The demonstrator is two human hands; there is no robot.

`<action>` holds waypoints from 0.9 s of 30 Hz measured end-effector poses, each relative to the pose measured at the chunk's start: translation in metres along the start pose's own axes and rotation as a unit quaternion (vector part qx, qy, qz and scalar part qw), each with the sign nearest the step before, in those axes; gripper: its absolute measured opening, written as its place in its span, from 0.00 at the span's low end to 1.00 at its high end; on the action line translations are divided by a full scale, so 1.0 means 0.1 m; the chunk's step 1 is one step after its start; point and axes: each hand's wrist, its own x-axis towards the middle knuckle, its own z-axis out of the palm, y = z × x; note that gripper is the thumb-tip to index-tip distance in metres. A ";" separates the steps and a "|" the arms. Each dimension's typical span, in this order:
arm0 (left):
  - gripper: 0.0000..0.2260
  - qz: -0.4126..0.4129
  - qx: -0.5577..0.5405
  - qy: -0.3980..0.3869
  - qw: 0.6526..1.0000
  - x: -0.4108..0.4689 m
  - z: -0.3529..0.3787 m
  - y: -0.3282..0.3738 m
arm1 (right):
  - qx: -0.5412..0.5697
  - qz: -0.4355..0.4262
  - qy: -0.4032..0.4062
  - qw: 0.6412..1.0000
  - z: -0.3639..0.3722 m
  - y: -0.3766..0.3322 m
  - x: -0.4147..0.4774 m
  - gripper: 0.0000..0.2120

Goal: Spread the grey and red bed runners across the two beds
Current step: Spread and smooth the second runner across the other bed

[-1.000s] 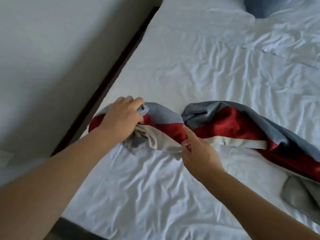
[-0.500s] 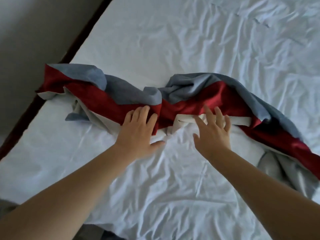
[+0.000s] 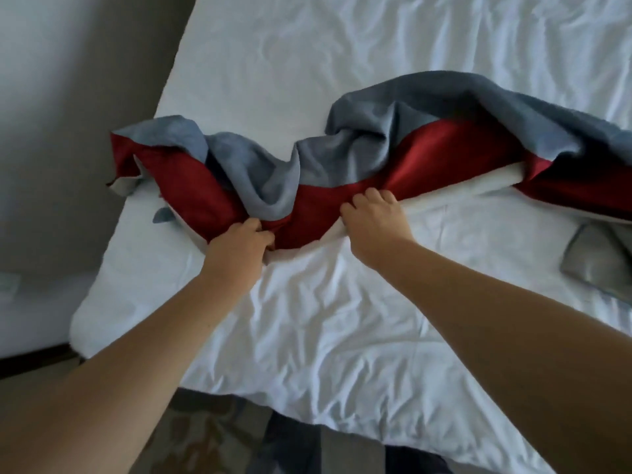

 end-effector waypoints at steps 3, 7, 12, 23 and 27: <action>0.11 -0.006 0.042 0.018 0.999 -0.17 0.08 -0.09 | 0.048 -0.046 -0.060 0.996 0.18 -0.30 -0.44 0.18; 0.13 0.034 0.065 0.126 0.989 -0.33 0.28 0.12 | 0.059 -0.039 -0.049 0.996 0.40 -0.33 -1.06 0.22; 0.19 0.231 -0.039 0.161 0.959 -0.51 0.58 0.68 | 0.089 -0.034 0.006 0.995 0.60 -0.16 -1.41 0.25; 0.13 0.157 -0.015 0.068 0.985 -0.63 0.74 1.06 | 0.046 -0.045 0.022 0.998 0.49 0.16 -1.52 0.11; 0.09 0.150 -0.016 -0.018 0.988 -0.83 0.72 1.02 | 0.072 -0.083 -0.062 0.992 0.54 -0.19 -1.77 0.16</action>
